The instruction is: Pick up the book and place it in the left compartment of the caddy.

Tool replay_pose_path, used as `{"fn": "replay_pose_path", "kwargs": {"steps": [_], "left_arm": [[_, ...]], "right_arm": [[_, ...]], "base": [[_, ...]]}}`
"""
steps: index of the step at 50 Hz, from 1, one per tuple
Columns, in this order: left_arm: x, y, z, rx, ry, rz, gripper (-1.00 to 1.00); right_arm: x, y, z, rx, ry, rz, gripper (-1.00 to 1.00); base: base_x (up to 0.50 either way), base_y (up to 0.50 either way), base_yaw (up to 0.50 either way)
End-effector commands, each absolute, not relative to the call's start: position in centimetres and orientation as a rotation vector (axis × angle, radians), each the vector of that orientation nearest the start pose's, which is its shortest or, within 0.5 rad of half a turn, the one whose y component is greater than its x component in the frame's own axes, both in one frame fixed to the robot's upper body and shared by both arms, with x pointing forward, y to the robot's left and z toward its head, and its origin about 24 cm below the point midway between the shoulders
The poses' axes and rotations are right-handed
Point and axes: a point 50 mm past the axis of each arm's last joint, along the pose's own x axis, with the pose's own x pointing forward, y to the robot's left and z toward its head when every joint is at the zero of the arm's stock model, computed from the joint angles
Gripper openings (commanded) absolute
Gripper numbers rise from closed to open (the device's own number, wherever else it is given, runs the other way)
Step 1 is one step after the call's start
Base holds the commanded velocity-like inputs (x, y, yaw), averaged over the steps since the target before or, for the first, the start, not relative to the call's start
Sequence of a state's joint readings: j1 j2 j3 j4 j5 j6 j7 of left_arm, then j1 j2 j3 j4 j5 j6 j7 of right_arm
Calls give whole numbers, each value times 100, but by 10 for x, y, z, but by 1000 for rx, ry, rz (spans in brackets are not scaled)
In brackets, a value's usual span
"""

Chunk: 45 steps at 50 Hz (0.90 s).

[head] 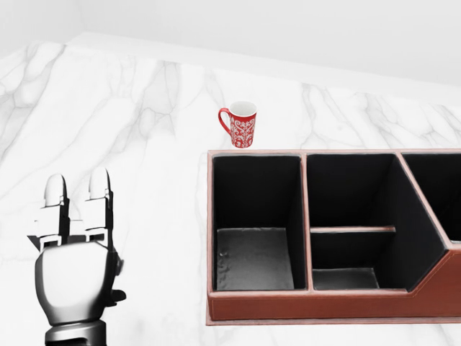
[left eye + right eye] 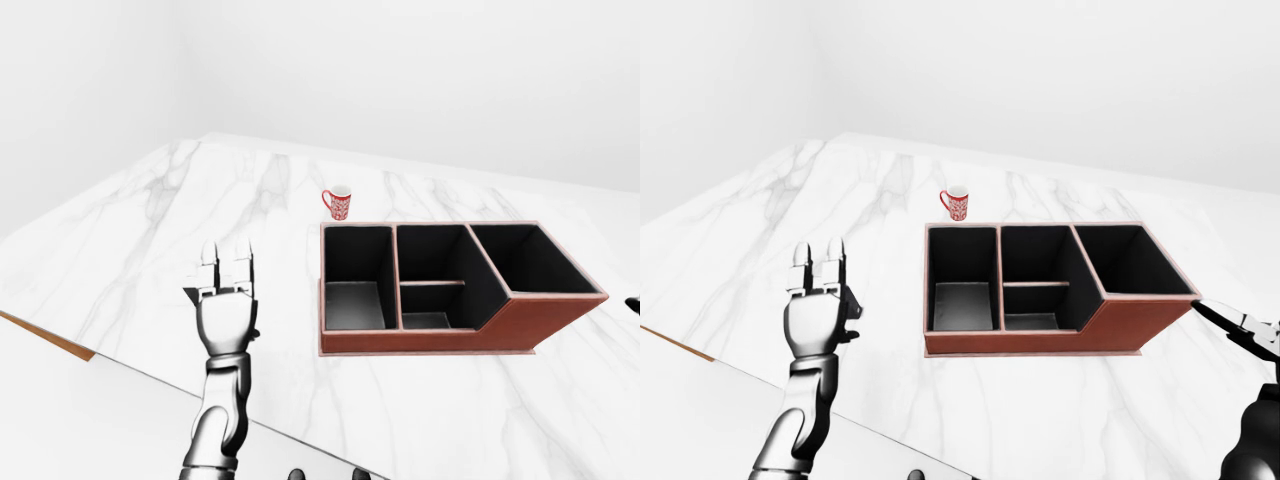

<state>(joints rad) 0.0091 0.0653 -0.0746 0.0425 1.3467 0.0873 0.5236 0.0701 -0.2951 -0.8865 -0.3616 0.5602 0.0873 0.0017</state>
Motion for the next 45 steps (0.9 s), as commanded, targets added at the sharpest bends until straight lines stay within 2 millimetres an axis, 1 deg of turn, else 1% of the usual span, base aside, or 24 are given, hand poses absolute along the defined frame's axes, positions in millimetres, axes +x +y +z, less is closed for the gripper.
{"fn": "replay_pose_path", "kwargs": {"steps": [1,4,8,10,16,22,24,31,35,38,45], "left_arm": [[254,164,46,1372,-251,397,100],[260,167,43,1369,-227,387,100],[263,166,40,1410,-233,367,100],[265,168,38,1394,-216,364,100],[271,170,41,1401,-222,371,100],[282,173,39,1445,-209,341,100],[285,176,36,1447,-178,319,100],[299,185,25,1468,-100,286,100],[303,191,25,1473,-76,280,100],[307,194,25,1488,-47,249,100],[311,201,16,1497,39,194,100]], "right_arm": [[148,-361,168,90,-523,-667,100],[150,-361,166,92,-511,-667,100],[150,-361,166,91,-513,-671,100],[150,-362,165,93,-508,-672,100],[150,-362,165,93,-507,-672,100],[150,-362,165,91,-505,-672,100],[149,-362,166,88,-512,-673,100],[152,-362,161,91,-487,-671,100],[154,-363,158,92,-475,-671,100],[153,-363,160,89,-481,-672,100],[151,-361,163,82,-491,-671,100]], "base": [[0,0,0],[0,0,0],[0,0,0],[0,0,0],[0,0,0],[0,0,0],[0,0,0],[0,0,0],[0,0,0],[0,0,0],[0,0,0]]}}
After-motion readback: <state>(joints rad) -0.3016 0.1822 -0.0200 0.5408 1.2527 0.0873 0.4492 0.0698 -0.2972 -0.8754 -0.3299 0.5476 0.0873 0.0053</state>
